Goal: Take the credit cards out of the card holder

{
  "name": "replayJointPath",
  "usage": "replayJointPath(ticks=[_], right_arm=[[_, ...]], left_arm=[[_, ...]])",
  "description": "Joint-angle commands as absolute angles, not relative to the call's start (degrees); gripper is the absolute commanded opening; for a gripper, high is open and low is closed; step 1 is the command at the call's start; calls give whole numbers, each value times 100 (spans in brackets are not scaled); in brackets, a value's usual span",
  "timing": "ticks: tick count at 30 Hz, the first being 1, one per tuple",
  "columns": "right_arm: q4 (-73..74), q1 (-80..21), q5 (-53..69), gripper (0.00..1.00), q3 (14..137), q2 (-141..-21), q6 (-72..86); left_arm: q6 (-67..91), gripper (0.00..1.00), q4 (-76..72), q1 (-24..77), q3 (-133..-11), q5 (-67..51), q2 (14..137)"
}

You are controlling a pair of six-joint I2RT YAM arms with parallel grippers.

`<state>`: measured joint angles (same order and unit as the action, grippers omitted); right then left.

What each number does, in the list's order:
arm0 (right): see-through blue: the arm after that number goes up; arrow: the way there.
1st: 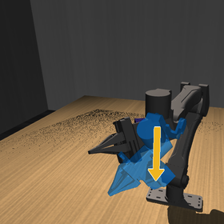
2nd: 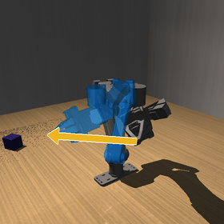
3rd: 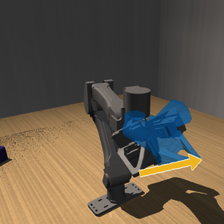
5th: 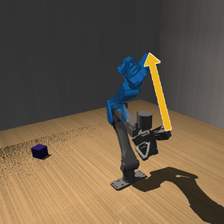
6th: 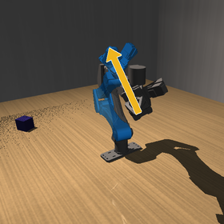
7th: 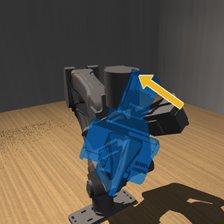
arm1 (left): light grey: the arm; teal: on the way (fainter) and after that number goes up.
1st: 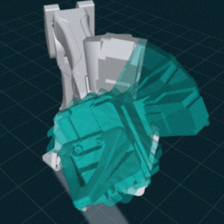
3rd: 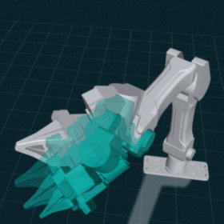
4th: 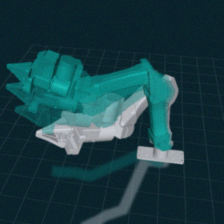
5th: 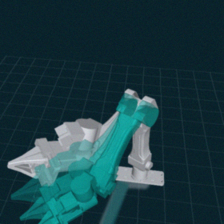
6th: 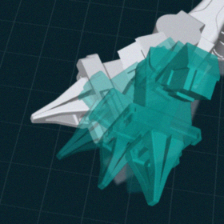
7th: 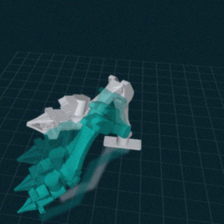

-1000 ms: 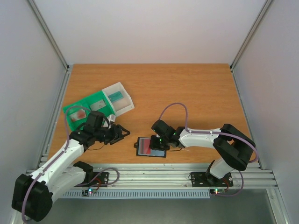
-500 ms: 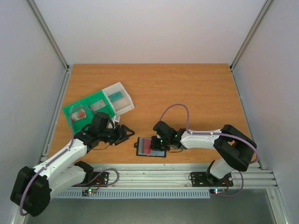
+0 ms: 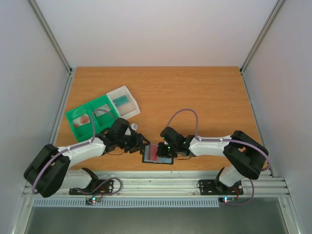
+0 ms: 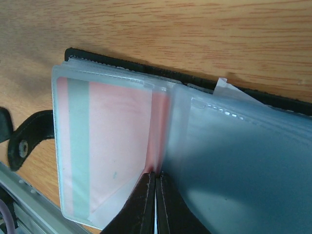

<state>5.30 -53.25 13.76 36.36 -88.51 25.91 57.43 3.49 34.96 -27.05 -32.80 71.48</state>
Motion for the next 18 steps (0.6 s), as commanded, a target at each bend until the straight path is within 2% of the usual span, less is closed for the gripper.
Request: replayJointPath(ticks=[1, 18], right_arm=[[827, -5339, 1316, 4, 3419, -8937, 2520], [773, -5335, 1310, 3, 3384, -8957, 2485]], left_arm=[[5599, 53, -312, 3631, -3028, -3018, 7607], [5476, 54, -679, 3664, -2998, -3098, 8146]])
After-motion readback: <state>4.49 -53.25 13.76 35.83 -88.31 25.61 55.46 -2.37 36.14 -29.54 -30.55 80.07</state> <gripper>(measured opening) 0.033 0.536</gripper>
